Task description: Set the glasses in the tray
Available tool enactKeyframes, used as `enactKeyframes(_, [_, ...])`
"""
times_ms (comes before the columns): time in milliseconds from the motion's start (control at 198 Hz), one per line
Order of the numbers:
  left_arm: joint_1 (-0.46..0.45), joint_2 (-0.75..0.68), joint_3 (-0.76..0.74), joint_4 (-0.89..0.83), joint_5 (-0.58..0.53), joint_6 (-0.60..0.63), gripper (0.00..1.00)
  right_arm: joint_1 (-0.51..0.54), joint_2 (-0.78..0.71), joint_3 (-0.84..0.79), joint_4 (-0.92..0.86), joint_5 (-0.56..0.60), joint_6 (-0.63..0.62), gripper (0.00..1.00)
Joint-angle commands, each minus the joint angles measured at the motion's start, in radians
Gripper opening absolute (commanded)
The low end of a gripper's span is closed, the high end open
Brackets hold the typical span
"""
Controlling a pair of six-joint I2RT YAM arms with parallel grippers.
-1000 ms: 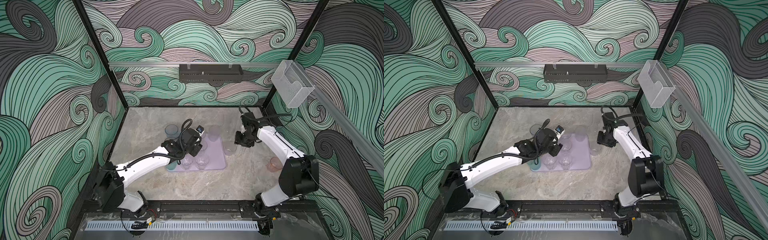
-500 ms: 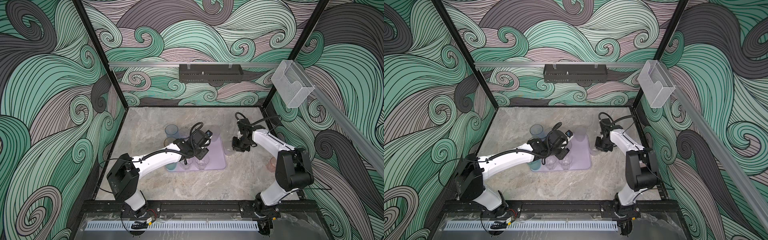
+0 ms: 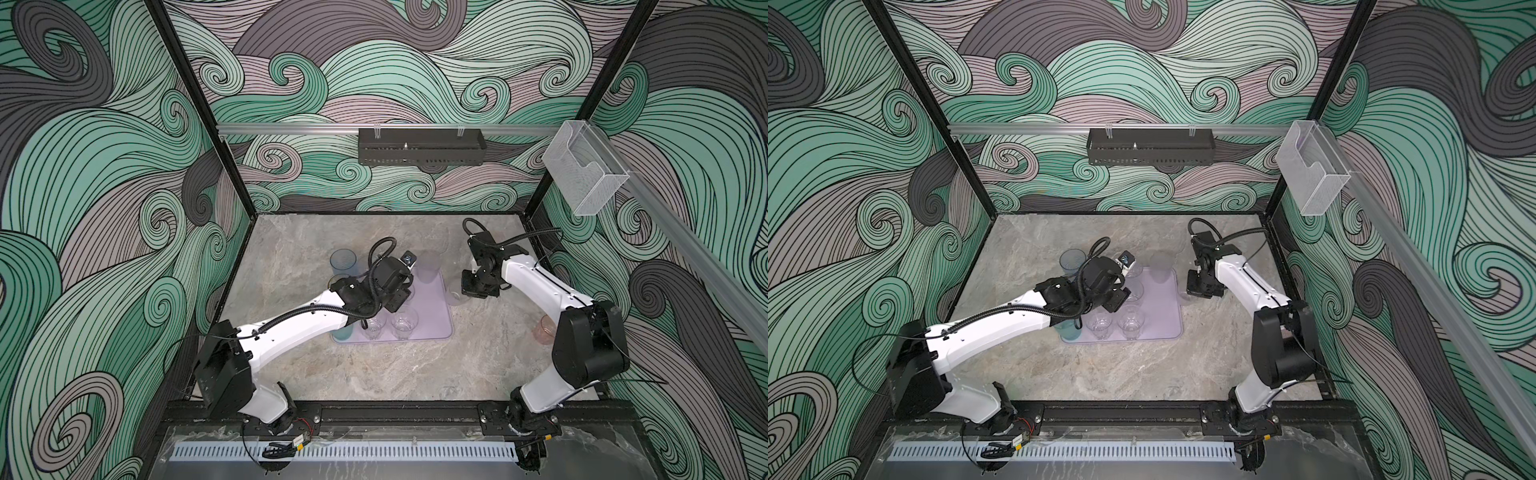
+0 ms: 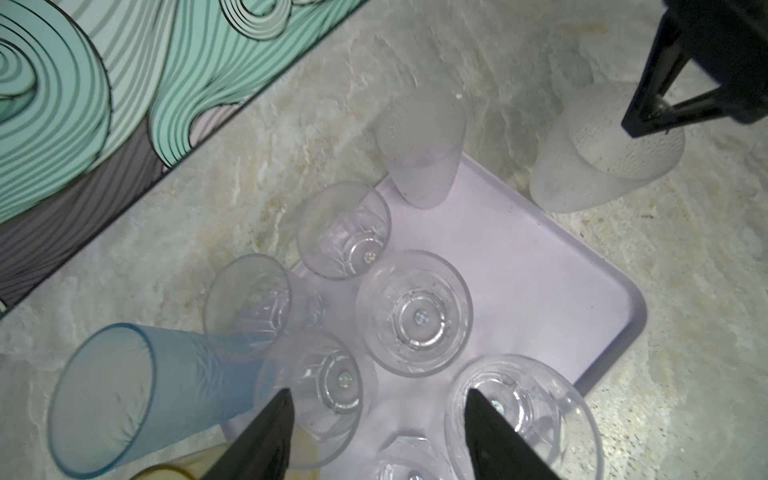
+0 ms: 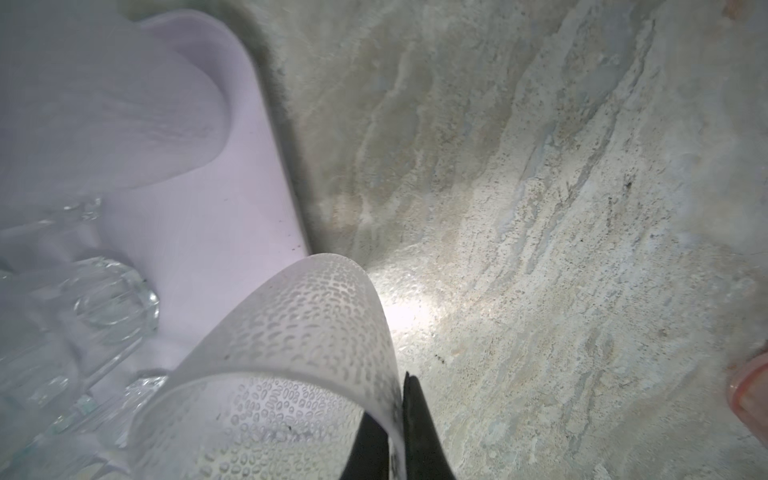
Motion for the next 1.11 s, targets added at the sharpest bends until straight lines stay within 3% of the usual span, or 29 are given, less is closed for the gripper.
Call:
enactKeyframes(0, [0.038,-0.071,-0.027,0.023,-0.044,0.005,0.70,0.056,-0.006,0.073,-0.082,0.029,-0.030,0.04])
enactKeyframes(182, [0.088,-0.118,-0.092,0.052,-0.034,-0.006,0.70,0.134,0.085,0.147,-0.096,0.029,-0.036,0.04])
enactKeyframes(565, [0.107,-0.131,-0.122,0.048,-0.019,-0.018,0.70,0.180,0.288,0.290,-0.102,0.065,-0.054,0.04])
enactKeyframes(1106, [0.114,-0.128,-0.135,0.055,-0.015,-0.017,0.70,0.184,0.345,0.315,-0.121,0.099,-0.079,0.09])
